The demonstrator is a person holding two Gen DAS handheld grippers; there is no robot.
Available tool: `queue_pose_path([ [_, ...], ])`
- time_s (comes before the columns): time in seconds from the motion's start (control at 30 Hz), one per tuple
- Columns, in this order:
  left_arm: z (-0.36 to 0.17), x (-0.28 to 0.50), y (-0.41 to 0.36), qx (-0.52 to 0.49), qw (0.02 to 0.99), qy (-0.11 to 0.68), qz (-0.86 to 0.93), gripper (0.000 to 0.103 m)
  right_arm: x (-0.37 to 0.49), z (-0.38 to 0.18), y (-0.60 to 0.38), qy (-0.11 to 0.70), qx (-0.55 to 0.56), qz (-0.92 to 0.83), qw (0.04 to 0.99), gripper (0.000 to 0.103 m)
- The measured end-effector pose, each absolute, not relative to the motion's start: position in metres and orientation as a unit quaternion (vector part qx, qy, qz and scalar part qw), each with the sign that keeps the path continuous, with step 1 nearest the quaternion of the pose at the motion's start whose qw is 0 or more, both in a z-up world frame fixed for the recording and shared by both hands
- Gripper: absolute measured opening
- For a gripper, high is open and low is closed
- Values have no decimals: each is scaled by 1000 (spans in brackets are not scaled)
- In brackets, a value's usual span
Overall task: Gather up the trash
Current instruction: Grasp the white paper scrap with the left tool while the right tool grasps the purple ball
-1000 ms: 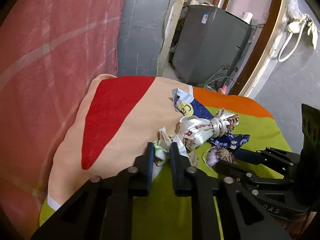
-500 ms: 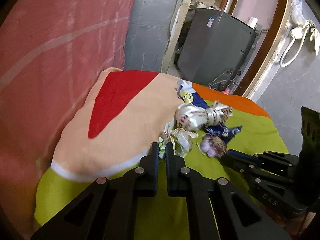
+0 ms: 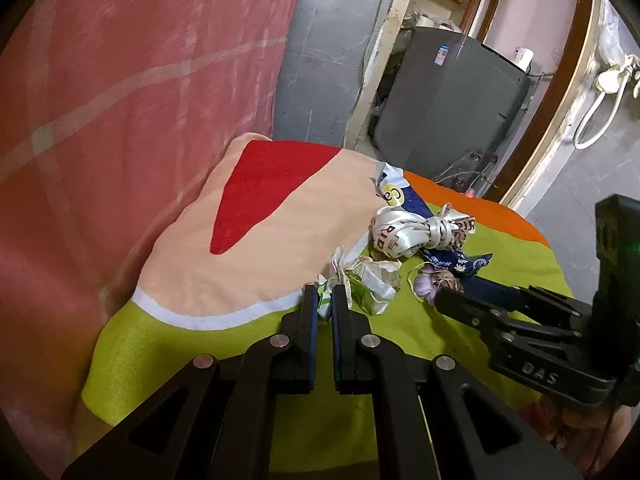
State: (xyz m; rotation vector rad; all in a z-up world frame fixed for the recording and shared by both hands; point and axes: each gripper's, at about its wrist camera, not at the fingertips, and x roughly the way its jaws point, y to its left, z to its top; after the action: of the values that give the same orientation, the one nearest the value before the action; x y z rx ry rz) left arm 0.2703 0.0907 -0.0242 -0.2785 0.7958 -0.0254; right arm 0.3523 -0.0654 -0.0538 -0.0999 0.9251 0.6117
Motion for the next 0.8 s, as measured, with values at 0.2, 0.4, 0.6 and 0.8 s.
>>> queue_pose_path([
  [0.2, -25, 268, 96, -149, 911, 384, -14, 4, 360, -60, -56, 449, -66, 279, 846, 45],
  [0.4, -25, 266, 93, -150, 911, 383, -12, 4, 360, -62, -57, 453, -76, 274, 845, 39],
  [0.6, -25, 263, 92, -152, 911, 383, -18, 4, 352, -60, -64, 453, -71, 286, 842, 31],
  [0.8, -22, 254, 87, -150, 912, 382, -23, 4, 332, -56, -73, 447, -61, 300, 840, 30],
])
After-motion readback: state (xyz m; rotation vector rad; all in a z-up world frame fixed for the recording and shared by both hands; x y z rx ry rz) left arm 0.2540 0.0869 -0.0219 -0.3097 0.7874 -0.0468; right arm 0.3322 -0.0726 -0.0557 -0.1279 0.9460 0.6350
